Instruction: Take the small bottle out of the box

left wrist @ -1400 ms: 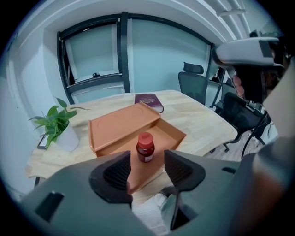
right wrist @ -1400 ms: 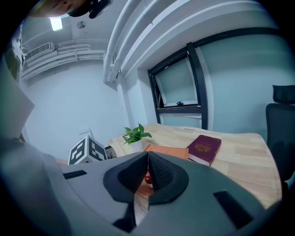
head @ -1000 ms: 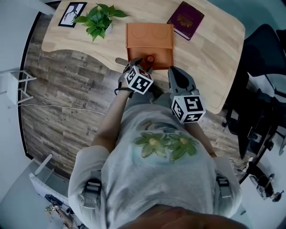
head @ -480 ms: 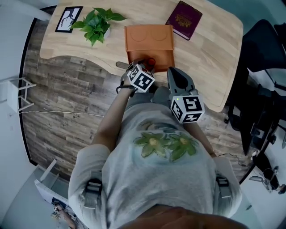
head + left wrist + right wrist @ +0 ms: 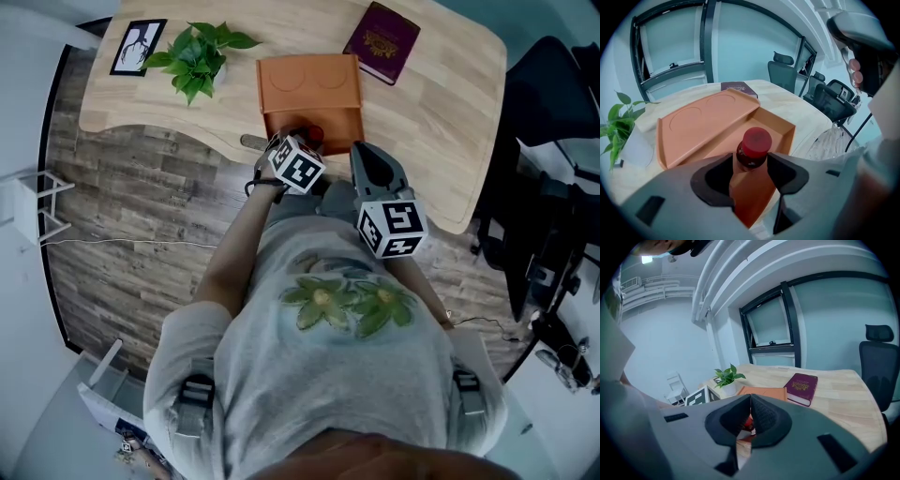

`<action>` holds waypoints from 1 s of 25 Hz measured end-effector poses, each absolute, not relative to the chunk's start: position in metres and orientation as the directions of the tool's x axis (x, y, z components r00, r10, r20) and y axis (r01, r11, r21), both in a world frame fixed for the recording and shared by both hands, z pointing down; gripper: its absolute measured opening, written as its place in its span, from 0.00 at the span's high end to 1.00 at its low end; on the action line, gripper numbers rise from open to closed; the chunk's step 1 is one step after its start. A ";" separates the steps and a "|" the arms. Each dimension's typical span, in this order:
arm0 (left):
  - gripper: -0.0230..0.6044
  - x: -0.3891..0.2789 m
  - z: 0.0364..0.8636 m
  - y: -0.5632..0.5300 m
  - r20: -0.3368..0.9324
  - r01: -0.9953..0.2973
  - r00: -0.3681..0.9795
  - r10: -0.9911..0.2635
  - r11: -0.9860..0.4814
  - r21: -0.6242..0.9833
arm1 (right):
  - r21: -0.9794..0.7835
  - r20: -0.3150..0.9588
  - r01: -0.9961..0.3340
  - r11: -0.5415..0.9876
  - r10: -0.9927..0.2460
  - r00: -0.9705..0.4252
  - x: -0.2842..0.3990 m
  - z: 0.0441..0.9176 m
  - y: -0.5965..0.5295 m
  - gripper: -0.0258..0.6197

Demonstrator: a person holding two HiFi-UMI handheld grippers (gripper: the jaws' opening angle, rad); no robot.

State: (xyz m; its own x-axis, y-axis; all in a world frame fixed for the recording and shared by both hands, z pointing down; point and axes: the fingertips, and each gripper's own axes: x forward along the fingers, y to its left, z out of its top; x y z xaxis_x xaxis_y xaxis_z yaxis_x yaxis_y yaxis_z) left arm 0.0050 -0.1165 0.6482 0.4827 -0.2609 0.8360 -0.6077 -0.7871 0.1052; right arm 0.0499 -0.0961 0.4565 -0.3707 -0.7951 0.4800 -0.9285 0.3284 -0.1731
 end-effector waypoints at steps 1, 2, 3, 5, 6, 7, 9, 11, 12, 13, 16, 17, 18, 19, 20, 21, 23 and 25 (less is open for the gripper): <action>0.63 0.005 0.649 -0.117 0.837 -0.607 0.481 -0.261 -0.788 0.103 | -0.173 0.480 -0.929 0.327 -0.796 -0.369 0.051 0.457 -0.096 0.95; 0.63 0.005 0.650 -0.117 0.840 -0.603 0.479 -0.257 -0.791 0.102 | -0.174 0.481 -0.930 0.325 -0.796 -0.368 0.051 0.458 -0.097 0.95; 0.63 0.006 0.651 -0.116 0.842 -0.599 0.478 -0.249 -0.794 0.105 | -0.174 0.481 -0.930 0.323 -0.796 -0.366 0.052 0.458 -0.097 0.95; 0.63 0.008 0.655 -0.113 0.843 -0.593 0.486 -0.230 -0.795 0.125 | -0.175 0.482 -0.931 0.321 -0.797 -0.365 0.053 0.459 -0.098 0.95; 0.63 0.009 0.657 -0.112 0.843 -0.593 0.489 -0.224 -0.794 0.132 | -0.176 0.482 -0.931 0.320 -0.797 -0.364 0.053 0.460 -0.098 0.95; 0.63 0.009 0.659 -0.112 0.842 -0.595 0.489 -0.226 -0.793 0.133 | -0.176 0.483 -0.931 0.319 -0.797 -0.364 0.054 0.460 -0.099 0.95; 0.63 0.008 0.660 -0.115 0.840 -0.602 0.486 -0.242 -0.789 0.122 | -0.177 0.484 -0.932 0.317 -0.797 -0.363 0.054 0.461 -0.099 0.95; 0.63 0.009 0.659 -0.117 0.835 -0.608 0.489 -0.253 -0.785 0.118 | -0.178 0.485 -0.932 0.315 -0.796 -0.362 0.055 0.462 -0.099 0.95; 0.63 0.010 0.659 -0.117 0.833 -0.609 0.491 -0.254 -0.784 0.120 | -0.178 0.485 -0.932 0.315 -0.796 -0.362 0.056 0.462 -0.100 0.95; 0.63 0.011 0.659 -0.117 0.832 -0.608 0.494 -0.252 -0.784 0.123 | -0.179 0.485 -0.932 0.314 -0.796 -0.361 0.056 0.462 -0.100 0.95; 0.63 0.010 0.660 -0.118 0.832 -0.606 0.492 -0.256 -0.787 0.116 | -0.180 0.485 -0.932 0.313 -0.796 -0.361 0.057 0.462 -0.100 0.95; 0.63 0.010 0.660 -0.118 0.833 -0.606 0.488 -0.260 -0.788 0.110 | -0.180 0.485 -0.932 0.313 -0.796 -0.361 0.057 0.462 -0.100 0.95; 0.63 0.010 0.660 -0.118 0.834 -0.605 0.487 -0.261 -0.789 0.107 | -0.179 0.485 -0.932 0.314 -0.796 -0.361 0.057 0.462 -0.100 0.95; 0.63 0.010 0.659 -0.118 0.833 -0.603 0.488 -0.260 -0.791 0.106 | -0.179 0.485 -0.932 0.314 -0.796 -0.361 0.058 0.462 -0.100 0.95; 0.63 0.010 0.659 -0.118 0.833 -0.600 0.489 -0.260 -0.793 0.104 | -0.179 0.485 -0.932 0.314 -0.796 -0.361 0.058 0.462 -0.100 0.95; 0.63 0.010 0.659 -0.117 0.832 -0.597 0.490 -0.261 -0.796 0.102 | -0.179 0.485 -0.932 0.314 -0.796 -0.361 0.058 0.462 -0.100 0.95; 0.63 0.010 0.659 -0.117 0.831 -0.594 0.491 -0.261 -0.798 0.100 | -0.180 0.485 -0.933 0.312 -0.797 -0.360 0.059 0.463 -0.100 0.95; 0.63 0.011 0.658 -0.117 0.829 -0.591 0.494 -0.262 -0.800 0.100 | -0.181 0.485 -0.933 0.311 -0.797 -0.360 0.060 0.463 -0.100 0.95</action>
